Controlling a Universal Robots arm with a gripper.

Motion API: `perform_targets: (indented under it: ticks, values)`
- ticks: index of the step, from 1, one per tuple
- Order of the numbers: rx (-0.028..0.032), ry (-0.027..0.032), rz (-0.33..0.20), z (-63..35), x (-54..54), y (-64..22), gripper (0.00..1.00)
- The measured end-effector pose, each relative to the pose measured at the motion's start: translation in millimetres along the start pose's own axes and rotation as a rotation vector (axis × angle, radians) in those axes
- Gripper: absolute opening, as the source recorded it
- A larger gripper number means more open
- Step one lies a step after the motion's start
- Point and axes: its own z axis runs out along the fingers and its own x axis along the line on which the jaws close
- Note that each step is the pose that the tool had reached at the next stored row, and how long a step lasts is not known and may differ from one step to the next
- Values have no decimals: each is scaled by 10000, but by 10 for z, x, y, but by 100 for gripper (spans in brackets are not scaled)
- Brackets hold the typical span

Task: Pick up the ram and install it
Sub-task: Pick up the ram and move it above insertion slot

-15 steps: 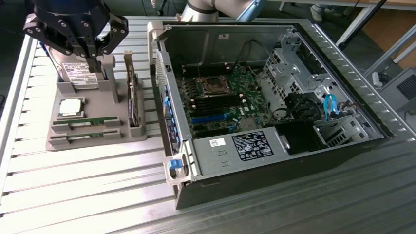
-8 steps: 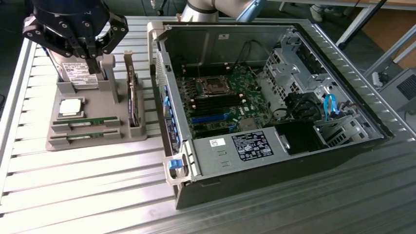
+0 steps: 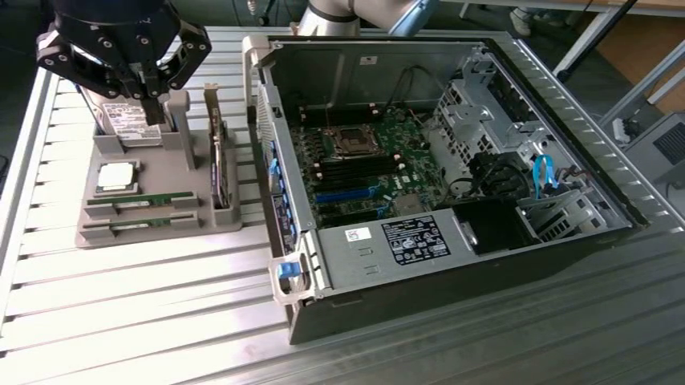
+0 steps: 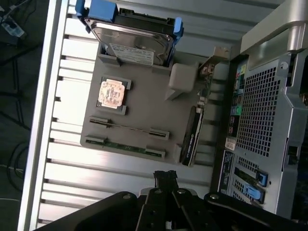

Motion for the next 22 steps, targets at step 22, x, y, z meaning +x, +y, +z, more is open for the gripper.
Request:
perform_targets:
  ticks: [22]
  values:
    - [645,178,-2521,0,0,0,9]
